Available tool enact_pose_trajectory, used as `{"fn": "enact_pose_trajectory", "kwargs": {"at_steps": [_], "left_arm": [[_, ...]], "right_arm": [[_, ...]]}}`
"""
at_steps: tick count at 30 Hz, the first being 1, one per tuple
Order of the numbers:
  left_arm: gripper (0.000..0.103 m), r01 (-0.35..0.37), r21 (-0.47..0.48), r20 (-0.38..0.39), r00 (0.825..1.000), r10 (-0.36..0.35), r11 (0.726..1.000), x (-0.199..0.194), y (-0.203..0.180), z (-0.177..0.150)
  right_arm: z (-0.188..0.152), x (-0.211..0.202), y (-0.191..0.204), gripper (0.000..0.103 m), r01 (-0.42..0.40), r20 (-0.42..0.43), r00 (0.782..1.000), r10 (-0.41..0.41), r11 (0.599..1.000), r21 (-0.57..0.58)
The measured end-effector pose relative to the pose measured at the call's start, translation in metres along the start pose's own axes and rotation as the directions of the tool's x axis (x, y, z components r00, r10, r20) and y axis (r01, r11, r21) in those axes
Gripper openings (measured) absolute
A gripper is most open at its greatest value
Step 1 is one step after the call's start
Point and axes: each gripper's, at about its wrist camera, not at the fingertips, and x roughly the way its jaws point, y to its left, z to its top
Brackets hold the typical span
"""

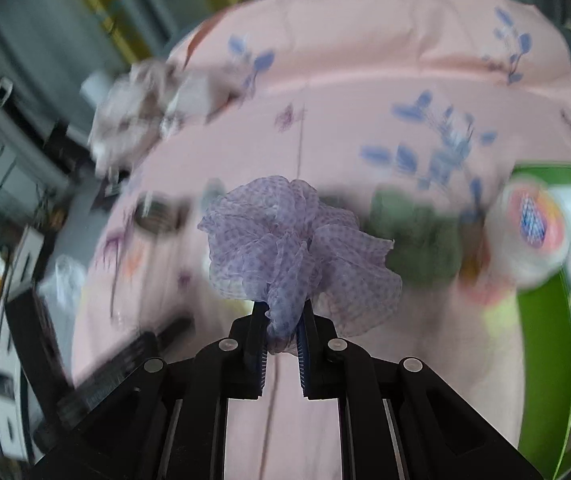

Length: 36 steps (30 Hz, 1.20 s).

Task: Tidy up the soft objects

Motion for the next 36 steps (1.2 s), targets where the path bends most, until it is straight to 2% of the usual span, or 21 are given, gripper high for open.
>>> {"fn": "enact_pose_trajectory", "kwargs": {"at_steps": [3, 5, 6, 7, 10, 13, 16, 18, 25, 27, 29, 31, 32, 34, 36], "left_arm": [[0.097, -0.001, -0.006, -0.002, 1.0, 0.001, 1.0, 0.0, 0.0, -0.001], [0.097, -0.004, 0.002, -0.004, 1.0, 0.004, 1.0, 0.0, -0.002, -0.002], [0.097, -0.004, 0.008, -0.005, 1.0, 0.004, 1.0, 0.0, -0.003, -0.003], [0.097, -0.002, 0.017, -0.007, 1.0, 0.003, 1.0, 0.0, -0.005, -0.005], [0.096, 0.014, 0.035, -0.01, 1.0, -0.013, 0.999, 0.001, -0.009, -0.007], [0.091, 0.07, 0.034, -0.036, 0.997, -0.069, 0.997, 0.002, -0.014, -0.011], [0.08, 0.204, -0.003, -0.093, 0.975, -0.203, 0.979, 0.004, -0.018, -0.014], [0.071, 0.232, 0.007, -0.099, 0.968, -0.23, 0.973, 0.004, -0.023, -0.018], [0.066, 0.229, 0.14, -0.178, 0.963, -0.204, 0.963, 0.017, -0.056, -0.048], [0.06, 0.226, 0.176, -0.213, 0.959, -0.187, 0.958, 0.027, -0.064, -0.058], [0.054, 0.222, 0.17, -0.248, 0.953, -0.176, 0.96, 0.041, -0.065, -0.062], [0.05, 0.211, 0.175, -0.218, 0.961, -0.171, 0.962, 0.046, -0.065, -0.062], [0.045, 0.197, 0.193, -0.208, 0.966, -0.157, 0.961, 0.047, -0.067, -0.061], [0.04, 0.19, 0.201, -0.199, 0.969, -0.15, 0.961, 0.05, -0.067, -0.06], [0.036, 0.192, 0.195, -0.19, 0.97, -0.155, 0.962, 0.051, -0.065, -0.059]], "right_arm": [[-0.022, 0.018, 0.007, 0.013, 0.05, -0.086, 0.995, -0.053, 0.998, -0.046], [-0.029, 0.038, 0.005, 0.025, 0.065, -0.181, 0.981, -0.074, 0.997, -0.052], [-0.032, 0.045, 0.003, 0.035, 0.092, -0.219, 0.971, -0.1, 0.995, -0.044], [-0.034, 0.048, 0.001, 0.045, 0.103, -0.221, 0.969, -0.111, 0.994, -0.044], [-0.032, 0.04, -0.006, 0.064, 0.098, -0.186, 0.977, -0.101, 0.995, -0.025], [-0.029, 0.019, -0.014, 0.074, 0.082, -0.115, 0.99, -0.082, 0.997, -0.008], [-0.027, 0.002, -0.024, 0.076, 0.071, -0.068, 0.995, -0.069, 0.997, 0.019], [-0.026, -0.007, -0.031, 0.076, 0.038, -0.054, 0.998, -0.036, 0.998, 0.042], [-0.031, 0.0, -0.053, 0.076, -0.04, -0.02, 0.999, 0.044, 0.985, 0.17], [-0.031, 0.008, -0.056, 0.076, -0.053, -0.024, 0.998, 0.059, 0.978, 0.2], [-0.031, 0.017, -0.059, 0.076, -0.064, -0.034, 0.997, 0.073, 0.972, 0.228], [-0.031, 0.028, -0.059, 0.076, -0.063, -0.04, 0.996, 0.074, 0.972, 0.228], [-0.031, 0.033, -0.06, 0.076, -0.065, -0.042, 0.996, 0.076, 0.971, 0.231], [-0.03, 0.049, -0.064, 0.076, -0.101, -0.058, 0.991, 0.12, 0.96, 0.262], [-0.032, 0.061, -0.068, 0.072, -0.114, -0.085, 0.986, 0.146, 0.945, 0.307]]}}
